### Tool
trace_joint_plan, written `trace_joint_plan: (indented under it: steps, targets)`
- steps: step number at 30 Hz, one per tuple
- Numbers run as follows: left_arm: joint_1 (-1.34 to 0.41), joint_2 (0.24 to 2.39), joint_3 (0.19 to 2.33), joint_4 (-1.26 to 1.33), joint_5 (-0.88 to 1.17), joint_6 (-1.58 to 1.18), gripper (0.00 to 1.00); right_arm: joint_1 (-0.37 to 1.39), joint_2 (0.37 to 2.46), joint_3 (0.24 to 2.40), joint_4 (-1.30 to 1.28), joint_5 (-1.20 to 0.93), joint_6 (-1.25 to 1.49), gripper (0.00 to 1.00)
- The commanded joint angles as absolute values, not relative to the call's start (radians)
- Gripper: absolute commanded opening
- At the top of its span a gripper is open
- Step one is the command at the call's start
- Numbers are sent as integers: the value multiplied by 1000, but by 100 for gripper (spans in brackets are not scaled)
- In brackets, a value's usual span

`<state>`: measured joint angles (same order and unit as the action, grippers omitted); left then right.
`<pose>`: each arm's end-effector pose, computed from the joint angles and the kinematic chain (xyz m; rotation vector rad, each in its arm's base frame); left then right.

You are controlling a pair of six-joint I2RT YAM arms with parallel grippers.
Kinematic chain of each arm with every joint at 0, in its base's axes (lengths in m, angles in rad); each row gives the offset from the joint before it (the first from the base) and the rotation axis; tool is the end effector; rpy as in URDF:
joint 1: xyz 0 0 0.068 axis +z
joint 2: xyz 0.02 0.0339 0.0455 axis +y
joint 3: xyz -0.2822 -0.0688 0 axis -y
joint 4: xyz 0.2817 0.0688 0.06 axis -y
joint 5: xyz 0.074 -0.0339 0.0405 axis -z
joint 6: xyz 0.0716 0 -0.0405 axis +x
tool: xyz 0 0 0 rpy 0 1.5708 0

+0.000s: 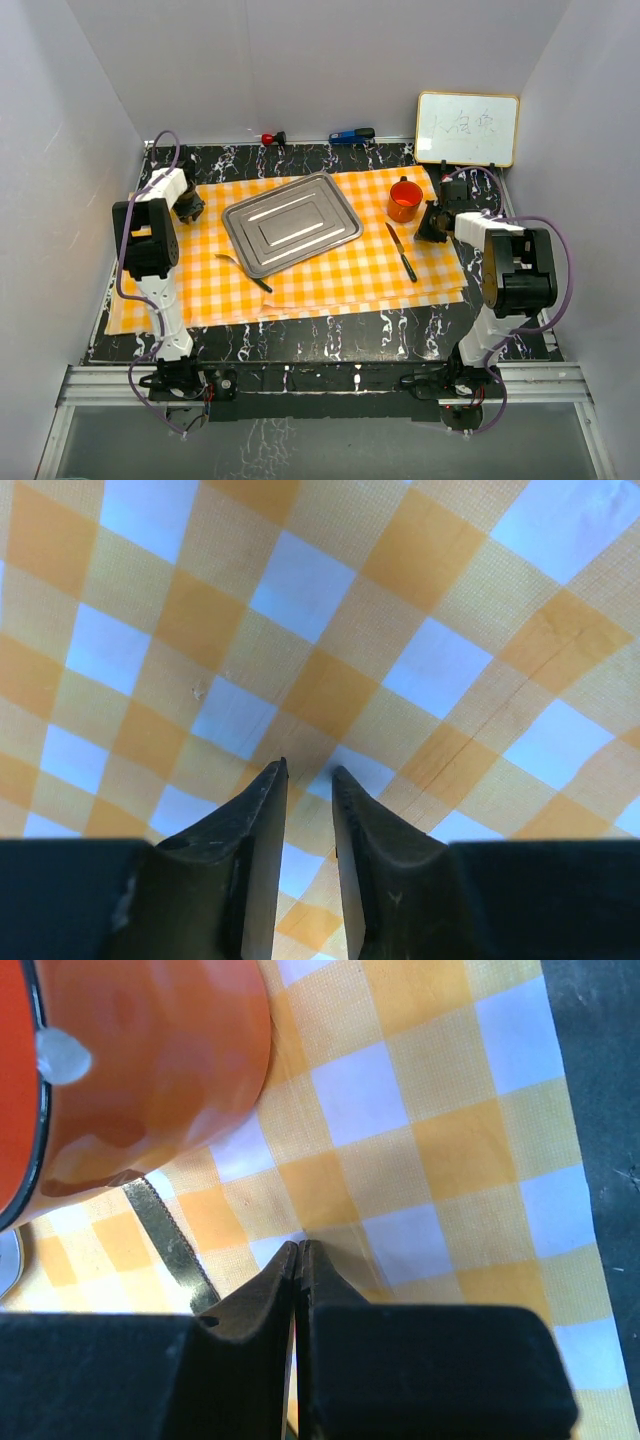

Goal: Set the dinner table for one person
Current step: Adjust the napkin at the center of the board.

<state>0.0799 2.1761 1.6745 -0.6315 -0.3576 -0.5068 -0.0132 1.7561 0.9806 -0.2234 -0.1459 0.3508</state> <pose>0.5126 0.0662 0.1349 -0.8589 2.4789 0.3395 0.3936 0.0052 0.1147 0.4132 2.5518 0.3138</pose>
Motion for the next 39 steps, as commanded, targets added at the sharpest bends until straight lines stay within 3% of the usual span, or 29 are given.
trace_joint_plan:
  steps: [1,16,19,24,27,39]
  targets:
    - [102,2248,1684,-555,-293,-484,23,-20,1747,914,-319,-9,363,0]
    - [102,2258,1656,-550,-270,-418,30,-21,1606,807,-342,69,420,0]
    - [101,2226,1611,-549,-270,-416,35,-21,1616,806,-328,45,420,0]
    - [109,2175,1562,-572,-305,-435,57,-21,1619,783,-306,36,417,0]
    - [117,2152,1558,-597,-308,-457,65,-21,1609,773,-302,42,410,0]
    - [35,1926,1550,-686,-313,-487,71,-21,1582,854,-309,-16,372,0]
